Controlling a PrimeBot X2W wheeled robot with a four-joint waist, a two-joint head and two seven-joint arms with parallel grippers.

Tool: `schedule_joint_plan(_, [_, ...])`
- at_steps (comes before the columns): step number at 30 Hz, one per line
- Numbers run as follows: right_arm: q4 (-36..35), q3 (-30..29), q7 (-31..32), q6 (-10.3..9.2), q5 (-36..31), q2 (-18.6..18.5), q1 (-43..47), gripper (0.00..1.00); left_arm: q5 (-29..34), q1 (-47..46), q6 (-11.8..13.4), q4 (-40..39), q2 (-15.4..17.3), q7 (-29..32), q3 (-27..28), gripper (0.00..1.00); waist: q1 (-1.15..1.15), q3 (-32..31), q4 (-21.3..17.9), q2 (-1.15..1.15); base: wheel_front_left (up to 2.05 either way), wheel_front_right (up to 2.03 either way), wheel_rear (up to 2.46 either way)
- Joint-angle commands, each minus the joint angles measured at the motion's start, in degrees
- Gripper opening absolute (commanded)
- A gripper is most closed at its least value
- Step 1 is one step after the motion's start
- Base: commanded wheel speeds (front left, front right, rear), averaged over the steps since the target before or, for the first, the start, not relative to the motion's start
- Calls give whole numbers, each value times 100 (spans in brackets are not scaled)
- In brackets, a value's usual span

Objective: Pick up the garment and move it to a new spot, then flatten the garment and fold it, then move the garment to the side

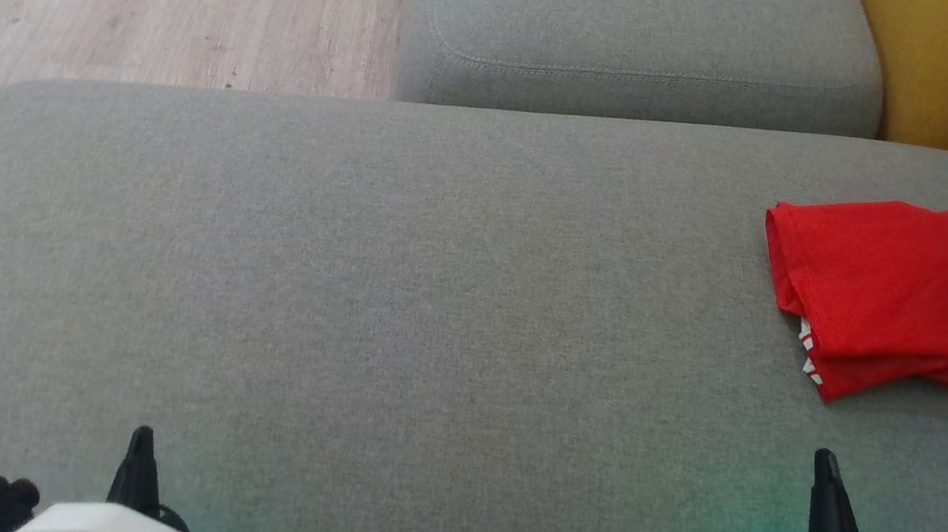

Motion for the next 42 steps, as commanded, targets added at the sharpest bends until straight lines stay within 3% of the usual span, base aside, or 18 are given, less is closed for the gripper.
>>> schedule_joint_plan(1, [-211, 20, 36, 10, 198, -103, -347, 0, -134, -372, -67, -141, -11, 33, 220, 0, 0, 6, -1, 0, 0, 0, 0])
schedule_joint_plan(42, [-294, -326, 487, 16, 2993, -116, -755, 0, -2056, -816, -826, -89, -426, 729, 1319, 0, -1, 162, -24, 0, 0, 0, 0])
